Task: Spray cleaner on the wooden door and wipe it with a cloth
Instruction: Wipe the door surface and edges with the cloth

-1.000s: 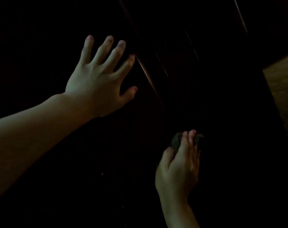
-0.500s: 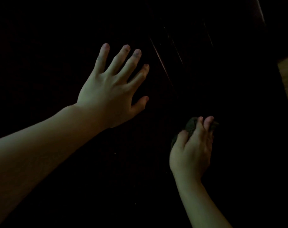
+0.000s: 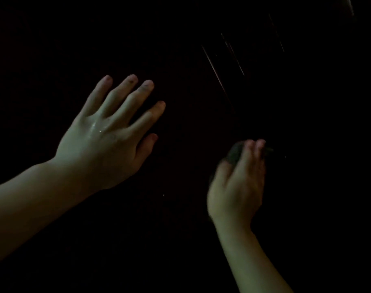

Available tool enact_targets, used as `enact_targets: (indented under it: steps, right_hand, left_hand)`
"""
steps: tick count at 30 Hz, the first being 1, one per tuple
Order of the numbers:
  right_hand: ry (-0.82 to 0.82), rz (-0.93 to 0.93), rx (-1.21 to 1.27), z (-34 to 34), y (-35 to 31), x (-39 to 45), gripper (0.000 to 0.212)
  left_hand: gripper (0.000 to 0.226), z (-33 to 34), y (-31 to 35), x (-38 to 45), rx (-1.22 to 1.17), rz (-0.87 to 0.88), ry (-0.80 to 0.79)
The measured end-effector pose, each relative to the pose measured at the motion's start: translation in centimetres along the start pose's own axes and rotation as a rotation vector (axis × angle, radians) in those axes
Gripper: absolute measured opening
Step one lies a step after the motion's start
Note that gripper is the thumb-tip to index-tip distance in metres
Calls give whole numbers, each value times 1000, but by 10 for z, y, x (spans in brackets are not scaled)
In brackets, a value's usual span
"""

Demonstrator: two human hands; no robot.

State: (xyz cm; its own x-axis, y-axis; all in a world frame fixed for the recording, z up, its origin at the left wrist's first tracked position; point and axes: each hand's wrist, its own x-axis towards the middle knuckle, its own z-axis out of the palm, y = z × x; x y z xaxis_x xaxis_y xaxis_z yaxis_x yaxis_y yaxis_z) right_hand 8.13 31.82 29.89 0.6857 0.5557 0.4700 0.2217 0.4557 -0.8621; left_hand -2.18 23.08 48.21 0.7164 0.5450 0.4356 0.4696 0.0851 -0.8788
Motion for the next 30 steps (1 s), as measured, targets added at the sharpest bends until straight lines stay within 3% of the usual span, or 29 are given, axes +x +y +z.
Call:
enact_targets:
  steps: [2, 4, 9, 14, 17, 24, 26, 30]
  right_hand:
    - [-57, 160, 6, -4, 14, 2, 65]
    - [-82, 154, 23, -5, 9, 1, 62]
    - [-138, -306, 86, 0, -47, -29, 58]
    - [-160, -454, 70, -2, -58, -61, 53]
    - [-88, -336, -41, -2, -28, -57, 59]
    - [-37, 135, -120, -15, 61, -36, 64]
    - [-29, 64, -92, -15, 56, -30, 62]
    - [-117, -301, -82, -14, 20, 1, 60]
  left_hand:
    - [54, 3, 2, 0, 28, 4, -10]
    - [53, 5, 2, 0, 44, 3, -8]
    - [54, 6, 5, -2, 32, -8, 7]
    - [55, 6, 6, -3, 24, -18, 11]
    - [54, 7, 7, -2, 29, -12, 19]
    - [63, 7, 16, -3, 37, -24, -13]
    - [64, 7, 19, -3, 30, -12, -13]
    - [65, 9, 33, 0, 22, 57, -16]
